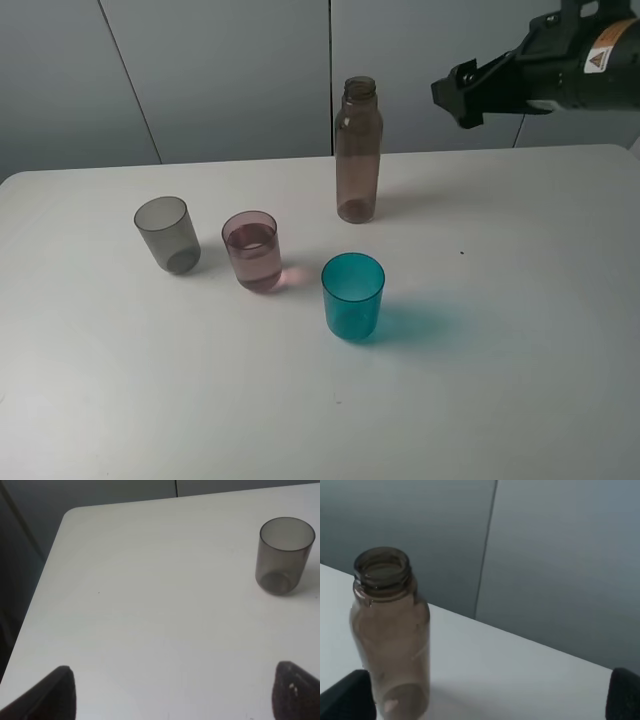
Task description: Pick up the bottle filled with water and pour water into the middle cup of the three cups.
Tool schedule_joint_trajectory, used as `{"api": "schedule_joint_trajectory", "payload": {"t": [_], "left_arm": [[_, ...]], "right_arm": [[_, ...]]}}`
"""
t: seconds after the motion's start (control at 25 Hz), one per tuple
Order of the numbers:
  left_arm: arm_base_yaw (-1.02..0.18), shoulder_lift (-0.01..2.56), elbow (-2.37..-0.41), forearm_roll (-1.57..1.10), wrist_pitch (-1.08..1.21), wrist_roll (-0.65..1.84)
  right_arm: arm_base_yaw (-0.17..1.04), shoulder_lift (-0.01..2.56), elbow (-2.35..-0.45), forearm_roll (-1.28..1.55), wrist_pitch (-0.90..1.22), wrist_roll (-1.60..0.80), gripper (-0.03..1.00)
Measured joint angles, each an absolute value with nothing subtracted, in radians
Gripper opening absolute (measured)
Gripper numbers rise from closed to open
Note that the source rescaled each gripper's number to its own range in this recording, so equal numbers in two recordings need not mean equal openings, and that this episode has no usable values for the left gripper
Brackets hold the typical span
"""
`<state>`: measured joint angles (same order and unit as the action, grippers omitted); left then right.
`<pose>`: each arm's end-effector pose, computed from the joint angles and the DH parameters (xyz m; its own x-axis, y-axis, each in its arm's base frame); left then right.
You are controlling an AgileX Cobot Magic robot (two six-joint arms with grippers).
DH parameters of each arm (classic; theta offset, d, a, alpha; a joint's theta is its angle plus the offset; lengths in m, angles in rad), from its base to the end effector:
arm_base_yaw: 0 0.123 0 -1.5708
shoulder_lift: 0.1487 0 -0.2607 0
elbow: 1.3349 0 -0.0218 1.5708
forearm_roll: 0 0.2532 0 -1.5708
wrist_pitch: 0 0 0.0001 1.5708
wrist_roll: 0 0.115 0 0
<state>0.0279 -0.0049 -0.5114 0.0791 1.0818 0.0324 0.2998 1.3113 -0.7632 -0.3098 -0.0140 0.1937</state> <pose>0.0397 0.0091 0.2692 -0.4641 0.0565 -0.8840 -0.0576 0.9939 0.0937 0.2973 0.0924 0.2392 -0.3761 -0.2375 -0.8956 -0.3449 0.9330 -0.1026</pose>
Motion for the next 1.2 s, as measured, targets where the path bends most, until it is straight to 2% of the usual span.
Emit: {"api": "schedule_joint_trajectory", "payload": {"t": [0.48, 0.76, 0.88, 1.2], "left_arm": [[0.028, -0.005, -0.511, 0.079, 1.082, 0.033], [0.028, -0.005, -0.511, 0.079, 1.082, 0.033], [0.028, -0.005, -0.511, 0.079, 1.082, 0.033], [0.028, -0.005, -0.511, 0.079, 1.082, 0.033]], "right_arm": [[0.300, 0.689, -0.767, -0.191, 0.708, 0.194, 1.00], [0.300, 0.418, -0.747, -0.169, 1.045, 0.133, 1.00], [0.300, 0.315, -0.683, -0.131, 1.115, 0.100, 1.00], [0.300, 0.044, -0.549, -0.037, 1.119, 0.060, 1.00]]}}
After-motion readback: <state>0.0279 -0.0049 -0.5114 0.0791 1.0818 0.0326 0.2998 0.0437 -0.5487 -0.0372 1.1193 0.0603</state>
